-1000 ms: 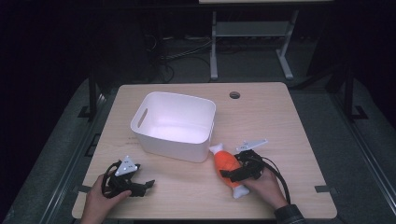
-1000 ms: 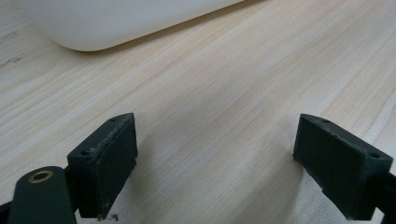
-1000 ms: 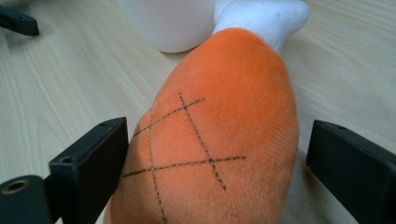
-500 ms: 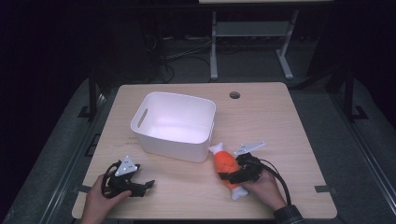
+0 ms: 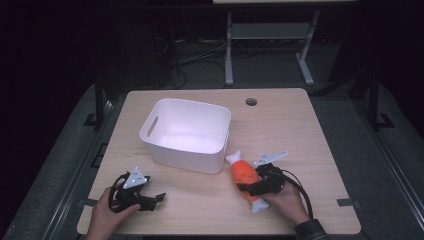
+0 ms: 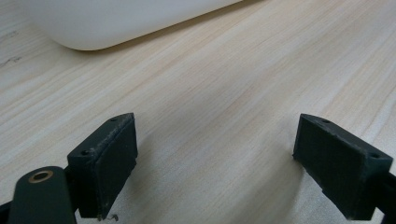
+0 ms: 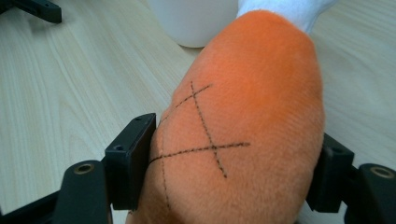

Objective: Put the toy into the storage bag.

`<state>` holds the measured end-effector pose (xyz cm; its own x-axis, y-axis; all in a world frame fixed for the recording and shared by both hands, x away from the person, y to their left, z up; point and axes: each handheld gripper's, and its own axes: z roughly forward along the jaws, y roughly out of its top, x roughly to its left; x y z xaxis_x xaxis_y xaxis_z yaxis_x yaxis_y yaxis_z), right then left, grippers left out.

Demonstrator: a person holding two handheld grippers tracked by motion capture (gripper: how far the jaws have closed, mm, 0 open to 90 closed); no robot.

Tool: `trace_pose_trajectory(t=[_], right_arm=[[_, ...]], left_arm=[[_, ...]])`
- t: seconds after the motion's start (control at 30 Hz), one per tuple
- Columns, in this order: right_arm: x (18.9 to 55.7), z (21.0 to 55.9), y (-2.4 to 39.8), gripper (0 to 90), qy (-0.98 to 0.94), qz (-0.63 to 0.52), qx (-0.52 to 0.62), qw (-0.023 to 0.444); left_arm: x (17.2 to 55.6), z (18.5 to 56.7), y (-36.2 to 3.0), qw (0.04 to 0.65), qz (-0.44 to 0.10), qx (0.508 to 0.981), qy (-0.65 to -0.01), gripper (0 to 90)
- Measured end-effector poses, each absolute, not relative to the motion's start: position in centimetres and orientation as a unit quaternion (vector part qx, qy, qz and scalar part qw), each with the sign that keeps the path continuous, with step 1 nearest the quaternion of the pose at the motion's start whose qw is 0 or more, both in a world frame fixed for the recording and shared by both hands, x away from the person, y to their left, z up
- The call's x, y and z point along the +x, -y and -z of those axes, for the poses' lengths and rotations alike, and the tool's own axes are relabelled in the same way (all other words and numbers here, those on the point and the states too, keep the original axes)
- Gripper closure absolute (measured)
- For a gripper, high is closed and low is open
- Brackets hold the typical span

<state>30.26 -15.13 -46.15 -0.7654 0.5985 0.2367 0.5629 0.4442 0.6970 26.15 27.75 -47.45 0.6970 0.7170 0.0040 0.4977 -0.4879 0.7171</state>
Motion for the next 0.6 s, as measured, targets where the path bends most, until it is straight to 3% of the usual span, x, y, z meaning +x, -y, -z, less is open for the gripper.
trace_pose_trajectory(t=[0.6], right_arm=[[30.0, 45.0, 17.4, 28.5, -0.852, -0.401, 0.333, 0.046]], left_arm=[[26.2, 47.5, -27.7, 0.359, -0.154, 0.848, -0.358, 12.7]])
